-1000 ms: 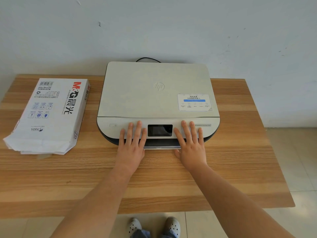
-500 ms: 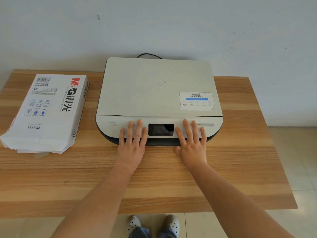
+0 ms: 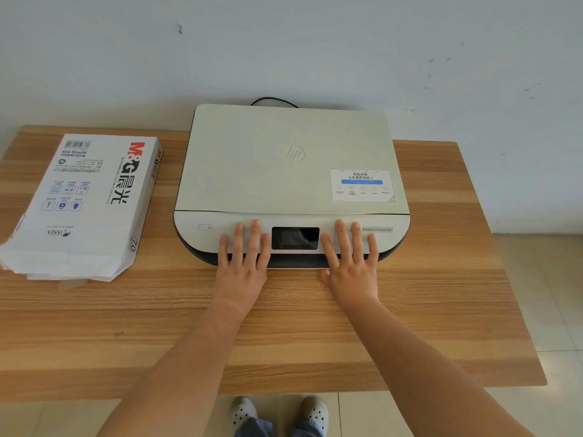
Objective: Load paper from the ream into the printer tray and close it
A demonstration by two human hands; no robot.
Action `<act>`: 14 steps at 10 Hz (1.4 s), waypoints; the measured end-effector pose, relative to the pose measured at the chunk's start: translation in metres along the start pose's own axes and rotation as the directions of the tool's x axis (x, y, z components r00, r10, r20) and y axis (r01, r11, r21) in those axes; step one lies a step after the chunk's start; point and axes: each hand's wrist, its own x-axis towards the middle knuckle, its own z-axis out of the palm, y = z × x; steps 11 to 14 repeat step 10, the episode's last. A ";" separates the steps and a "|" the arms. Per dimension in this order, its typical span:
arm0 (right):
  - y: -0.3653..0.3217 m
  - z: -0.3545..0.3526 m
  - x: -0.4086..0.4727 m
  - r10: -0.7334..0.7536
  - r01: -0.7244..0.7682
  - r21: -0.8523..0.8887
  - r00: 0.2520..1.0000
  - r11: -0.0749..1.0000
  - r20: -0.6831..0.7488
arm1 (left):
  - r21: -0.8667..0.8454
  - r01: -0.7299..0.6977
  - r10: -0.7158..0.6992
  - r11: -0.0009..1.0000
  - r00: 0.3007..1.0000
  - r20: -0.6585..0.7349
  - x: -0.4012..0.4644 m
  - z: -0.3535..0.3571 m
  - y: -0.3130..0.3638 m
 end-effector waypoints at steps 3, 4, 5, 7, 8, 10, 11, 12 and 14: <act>0.001 -0.021 -0.004 0.011 -0.010 -0.006 0.991 1.000 0.135 | -0.067 -0.008 0.009 0.998 1.000 0.014 -0.005 -0.014 -0.003; 0.002 -0.031 -0.008 -0.005 0.003 0.016 0.985 1.000 0.170 | -0.080 -0.019 0.022 0.997 0.999 0.036 -0.008 -0.022 -0.004; 0.003 -0.042 -0.009 -0.019 0.005 0.067 0.977 0.998 0.211 | -0.086 -0.012 0.018 0.996 0.997 0.075 -0.012 -0.031 -0.005; 0.004 -0.067 -0.013 -0.057 0.019 0.154 0.968 0.988 0.245 | -0.137 -0.026 0.045 0.990 0.990 0.137 -0.019 -0.060 -0.011; 0.006 -0.083 -0.018 -0.072 0.029 0.167 0.963 0.985 0.260 | -0.173 -0.007 0.033 0.985 0.989 0.145 -0.024 -0.078 -0.012; 0.011 -0.125 -0.031 -0.058 -0.015 0.285 0.968 0.959 0.244 | -0.289 0.046 0.016 0.956 0.978 0.206 -0.039 -0.121 -0.006; 0.011 -0.125 -0.031 -0.058 -0.015 0.285 0.968 0.959 0.244 | -0.289 0.046 0.016 0.956 0.978 0.206 -0.039 -0.121 -0.006; 0.011 -0.125 -0.031 -0.058 -0.015 0.285 0.968 0.959 0.244 | -0.289 0.046 0.016 0.956 0.978 0.206 -0.039 -0.121 -0.006; 0.011 -0.125 -0.031 -0.058 -0.015 0.285 0.968 0.959 0.244 | -0.289 0.046 0.016 0.956 0.978 0.206 -0.039 -0.121 -0.006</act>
